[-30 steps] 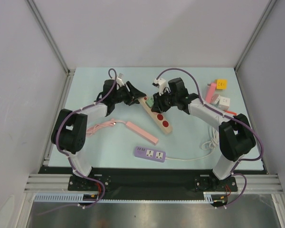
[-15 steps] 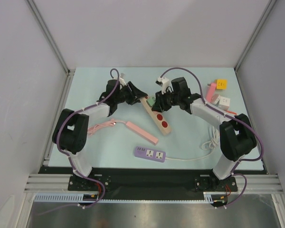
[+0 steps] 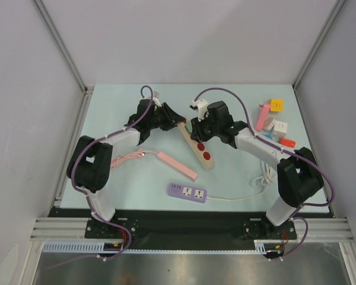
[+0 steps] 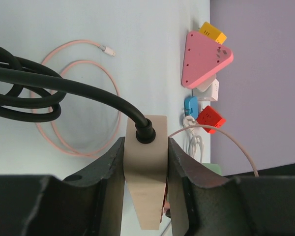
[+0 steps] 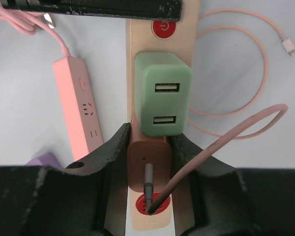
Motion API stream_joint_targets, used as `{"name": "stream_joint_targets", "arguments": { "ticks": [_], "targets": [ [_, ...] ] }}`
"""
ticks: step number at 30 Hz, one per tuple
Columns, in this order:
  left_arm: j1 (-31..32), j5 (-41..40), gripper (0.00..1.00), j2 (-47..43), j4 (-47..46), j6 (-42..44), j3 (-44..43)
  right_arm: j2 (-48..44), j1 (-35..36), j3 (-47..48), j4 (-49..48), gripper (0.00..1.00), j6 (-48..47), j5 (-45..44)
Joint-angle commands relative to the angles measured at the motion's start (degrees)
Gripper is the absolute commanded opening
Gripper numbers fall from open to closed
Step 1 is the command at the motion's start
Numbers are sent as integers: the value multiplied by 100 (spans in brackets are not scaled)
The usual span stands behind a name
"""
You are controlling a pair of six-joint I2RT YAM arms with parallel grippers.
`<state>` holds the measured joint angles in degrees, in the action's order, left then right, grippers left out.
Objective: Pull the plug off the socket
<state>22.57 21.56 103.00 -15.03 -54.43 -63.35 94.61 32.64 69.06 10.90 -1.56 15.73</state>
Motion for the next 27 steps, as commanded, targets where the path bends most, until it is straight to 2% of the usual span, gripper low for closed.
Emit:
{"name": "stream_joint_targets", "arguments": {
  "ticks": [1,3,4,7,11,14,17,18,21,23,27],
  "targets": [
    [160,-364,0,-290,229,319,-230,-452,164,117,-351,0,-354,-425],
    [143,-75,0,-237,-104,311,-117,-505,-82,73,-334,0,-327,260],
    [125,31,0,-237,-271,302,-72,-513,-204,64,-342,0,-310,1126],
    [81,330,0,-237,-624,319,25,-435,-802,90,-229,0,-345,2386],
    [46,428,0,-254,-703,346,-2,-285,-1330,38,-289,0,-38,3050],
    [37,332,0,-245,-485,355,-116,-276,-1384,-32,-307,0,112,2762],
    [46,104,0,-228,-282,381,-177,-521,-1033,-103,-282,0,-1,1420],
    [46,42,0,-237,-238,390,-186,-609,-875,-120,-307,0,-89,485],
    [46,-90,0,-201,-150,399,-195,-891,-6,-165,-483,0,-449,-1144],
    [46,-91,0,-149,-150,416,-204,-900,398,-68,-396,0,-608,-1387],
    [55,5,0,-140,-202,451,-187,-882,480,204,-158,0,-678,-1082]
  ]
}}
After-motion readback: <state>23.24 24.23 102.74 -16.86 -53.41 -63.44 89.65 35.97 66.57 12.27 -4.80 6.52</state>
